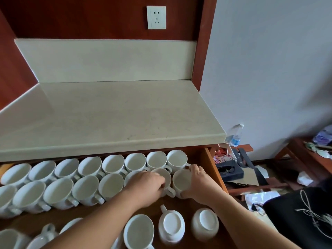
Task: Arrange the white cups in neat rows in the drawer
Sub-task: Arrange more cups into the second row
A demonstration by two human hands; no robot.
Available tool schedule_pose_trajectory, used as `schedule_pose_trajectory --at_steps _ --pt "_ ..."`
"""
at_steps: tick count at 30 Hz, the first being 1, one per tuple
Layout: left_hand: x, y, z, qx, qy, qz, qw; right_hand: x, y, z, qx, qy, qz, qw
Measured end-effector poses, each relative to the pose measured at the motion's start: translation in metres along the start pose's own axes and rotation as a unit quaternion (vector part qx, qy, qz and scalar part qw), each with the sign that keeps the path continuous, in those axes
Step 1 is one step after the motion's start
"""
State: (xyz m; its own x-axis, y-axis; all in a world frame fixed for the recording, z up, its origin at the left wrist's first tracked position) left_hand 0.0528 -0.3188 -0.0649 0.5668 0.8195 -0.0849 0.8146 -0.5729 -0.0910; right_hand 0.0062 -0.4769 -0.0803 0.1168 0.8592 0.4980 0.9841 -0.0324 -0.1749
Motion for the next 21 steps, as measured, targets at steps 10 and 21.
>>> schedule_pose_trajectory --at_steps 10,21 --pt "-0.0007 0.0005 0.0058 -0.026 0.003 -0.011 1.0 0.0026 0.0068 -0.0062 -0.033 0.009 -0.047 0.998" --pt "-0.0053 -0.0019 -0.002 -0.057 -0.032 -0.026 0.997 -0.0057 0.0063 -0.002 -0.065 0.025 -0.035 0.997"
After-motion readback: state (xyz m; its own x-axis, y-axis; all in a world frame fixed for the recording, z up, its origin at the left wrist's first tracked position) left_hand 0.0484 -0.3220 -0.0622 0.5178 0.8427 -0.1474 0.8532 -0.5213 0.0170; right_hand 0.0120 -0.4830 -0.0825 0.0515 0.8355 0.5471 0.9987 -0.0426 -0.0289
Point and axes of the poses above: each hand's wrist, its own y-axis towards the middle knuckle, its own z-axis out of the palm, x = y × z, the point moved 10 cm from there along y, towards the middle knuckle, and after that the axes turned 12 degrees about -z, right-handed, at the moved point
